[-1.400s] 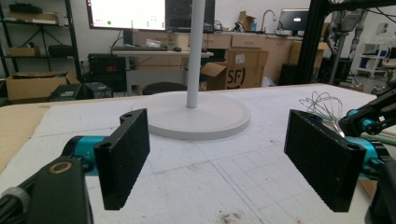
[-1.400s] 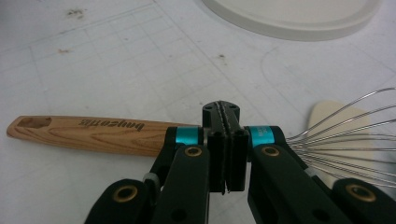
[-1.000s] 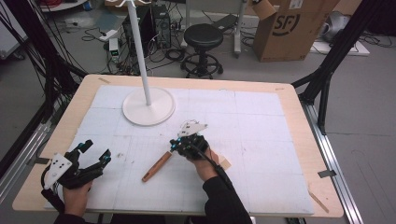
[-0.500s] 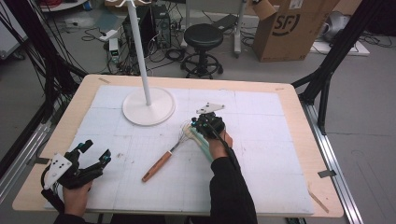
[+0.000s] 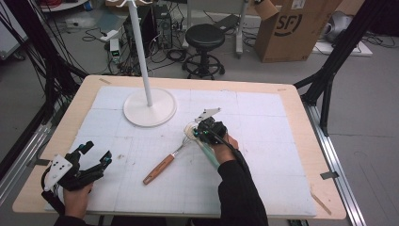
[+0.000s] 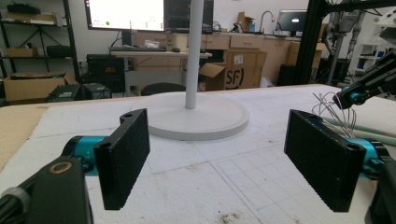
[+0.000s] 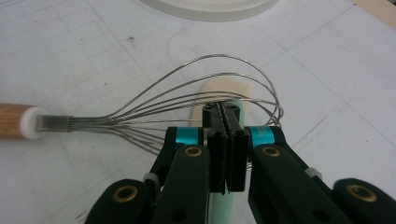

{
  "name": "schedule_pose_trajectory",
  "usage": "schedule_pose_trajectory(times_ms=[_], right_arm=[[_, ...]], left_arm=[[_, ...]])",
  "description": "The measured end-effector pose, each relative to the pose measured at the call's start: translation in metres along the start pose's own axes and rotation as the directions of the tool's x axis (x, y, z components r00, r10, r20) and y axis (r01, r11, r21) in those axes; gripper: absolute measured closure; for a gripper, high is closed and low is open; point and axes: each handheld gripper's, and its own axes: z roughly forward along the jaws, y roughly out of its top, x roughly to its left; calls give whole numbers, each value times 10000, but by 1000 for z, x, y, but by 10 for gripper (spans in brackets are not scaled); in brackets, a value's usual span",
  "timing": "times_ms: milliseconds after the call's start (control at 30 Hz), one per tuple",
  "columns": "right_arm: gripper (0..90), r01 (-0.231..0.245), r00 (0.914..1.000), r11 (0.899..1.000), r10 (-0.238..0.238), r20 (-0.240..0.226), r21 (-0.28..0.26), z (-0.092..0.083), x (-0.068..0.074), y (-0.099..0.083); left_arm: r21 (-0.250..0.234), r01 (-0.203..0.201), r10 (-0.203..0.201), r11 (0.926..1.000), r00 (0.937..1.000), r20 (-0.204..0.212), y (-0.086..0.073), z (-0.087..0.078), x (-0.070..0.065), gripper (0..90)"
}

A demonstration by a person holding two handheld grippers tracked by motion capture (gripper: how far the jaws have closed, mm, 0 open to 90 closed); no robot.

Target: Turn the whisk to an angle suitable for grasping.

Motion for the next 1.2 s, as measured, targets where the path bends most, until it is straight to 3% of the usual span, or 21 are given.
schedule_pose_trajectory(times_ms=[300,400,500,633,833,933,1033,1200], right_arm=[[895,721,9973,9969,-717,-142,316,-17,12,-12],[895,245,9986,9996,-250,-461,-114,-21,12,-21],[895,190,9958,9989,-227,-883,-426,-23,19,-29],[895,754,9839,9961,-817,-1587,-455,-14,44,-33],[895,1763,9454,9835,-1805,-2713,-398,10,83,-26],[894,1948,9353,9799,-1988,-2929,-431,18,96,-18],[894,2053,9349,9778,-2083,-2875,-408,29,104,-11],[894,1852,9492,9818,-1899,-2509,-425,41,109,1]], left_arm=[[2,-15,15,10000,10000,-5,0,0,0,230],[12,-1,1,10000,10000,-14,0,0,0,230],[8,7,-7,10000,10000,-33,0,0,0,230],[10,-1,1,10000,10000,-29,0,0,0,231],[-3,-3,3,10000,10000,-31,0,0,0,231],[-11,-2,2,10000,10000,-25,0,0,0,231],[-16,-6,6,10000,10000,-20,0,0,0,230],[-23,5,-5,10000,10000,-15,0,0,0,230]])
